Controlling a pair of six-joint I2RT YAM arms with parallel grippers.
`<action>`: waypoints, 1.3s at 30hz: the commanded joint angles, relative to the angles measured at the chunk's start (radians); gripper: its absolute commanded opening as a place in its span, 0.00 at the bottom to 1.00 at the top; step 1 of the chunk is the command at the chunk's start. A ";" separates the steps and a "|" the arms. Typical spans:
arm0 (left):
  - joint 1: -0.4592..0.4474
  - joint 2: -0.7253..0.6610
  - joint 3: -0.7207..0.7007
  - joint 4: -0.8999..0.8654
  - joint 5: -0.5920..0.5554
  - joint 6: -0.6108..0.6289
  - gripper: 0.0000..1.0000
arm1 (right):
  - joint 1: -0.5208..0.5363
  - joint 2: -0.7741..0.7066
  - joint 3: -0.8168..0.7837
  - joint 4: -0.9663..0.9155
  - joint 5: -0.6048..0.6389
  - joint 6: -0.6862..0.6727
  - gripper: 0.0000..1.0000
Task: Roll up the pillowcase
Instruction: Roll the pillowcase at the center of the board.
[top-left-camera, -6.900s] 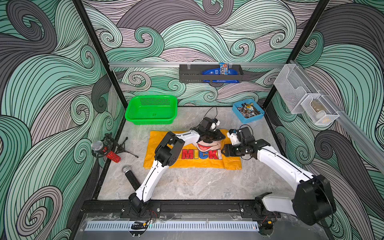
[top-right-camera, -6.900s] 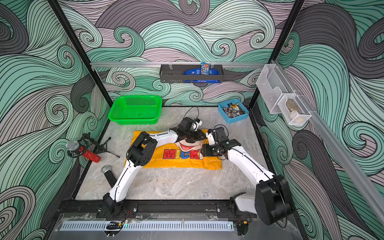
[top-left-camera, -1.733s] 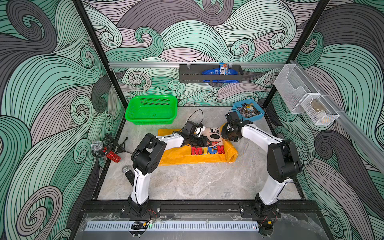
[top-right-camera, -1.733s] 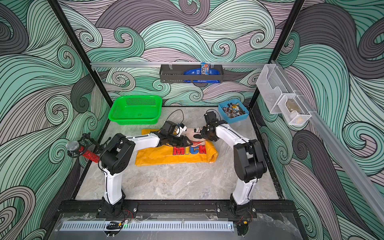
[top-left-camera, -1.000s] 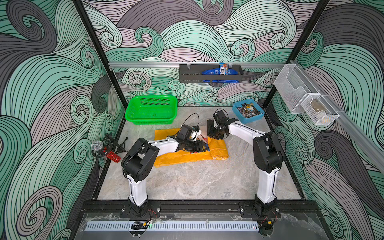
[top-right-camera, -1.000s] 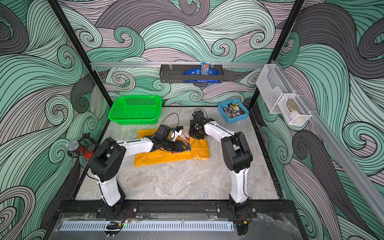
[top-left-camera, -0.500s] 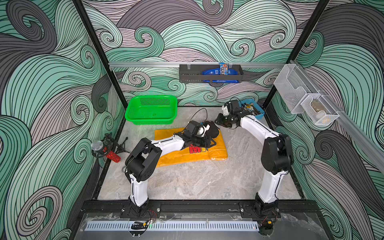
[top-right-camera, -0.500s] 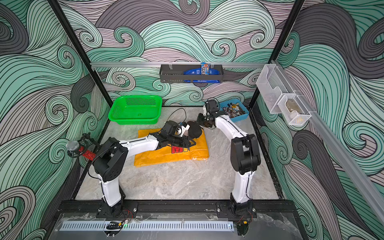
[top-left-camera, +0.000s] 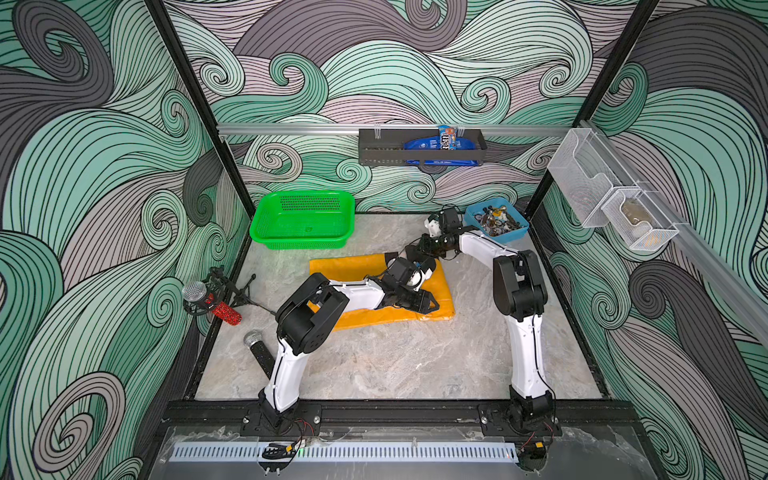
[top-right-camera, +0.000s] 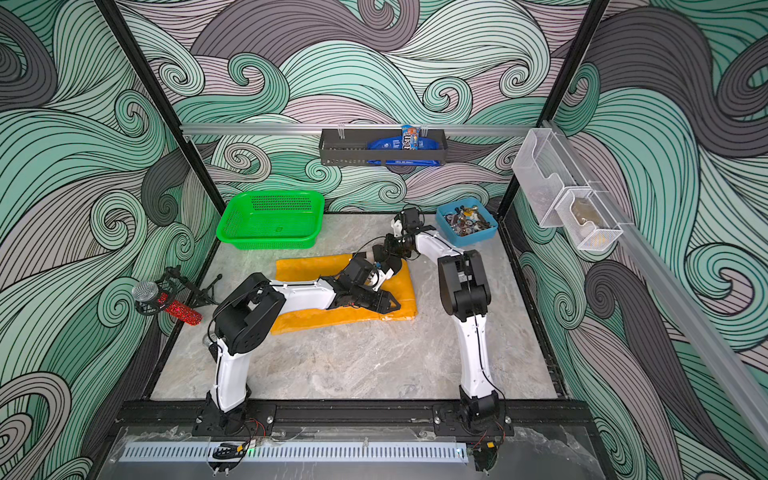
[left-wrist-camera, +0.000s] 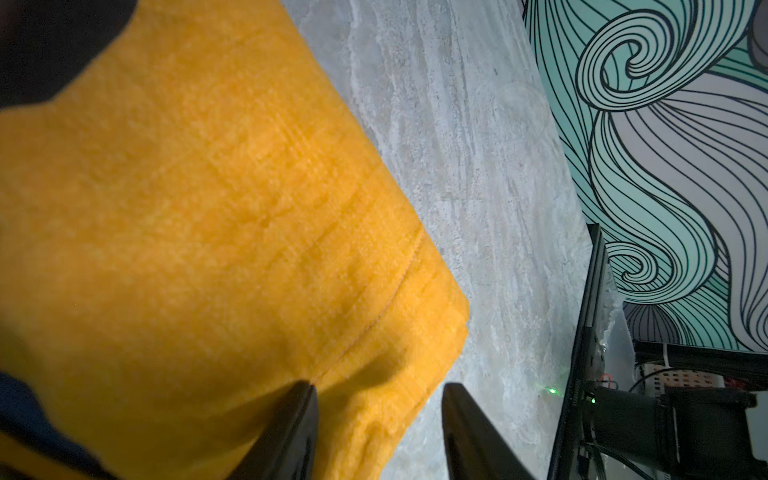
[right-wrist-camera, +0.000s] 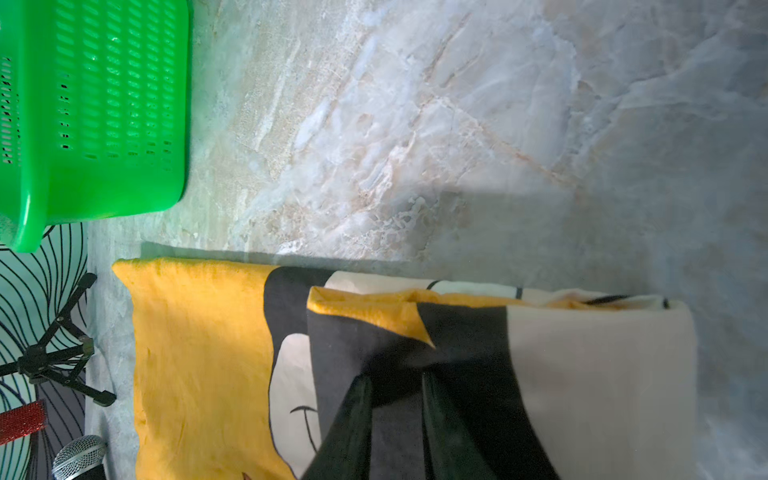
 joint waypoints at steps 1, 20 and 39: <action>0.002 0.020 -0.018 0.001 -0.016 0.037 0.51 | -0.006 0.034 0.021 0.056 0.011 -0.033 0.28; 0.078 -0.091 0.083 -0.059 -0.043 0.049 0.57 | -0.110 -0.394 -0.291 0.077 -0.099 -0.153 0.71; 0.099 0.206 0.434 -0.244 -0.453 0.048 0.56 | -0.207 -0.331 -0.587 0.081 -0.373 -0.154 0.65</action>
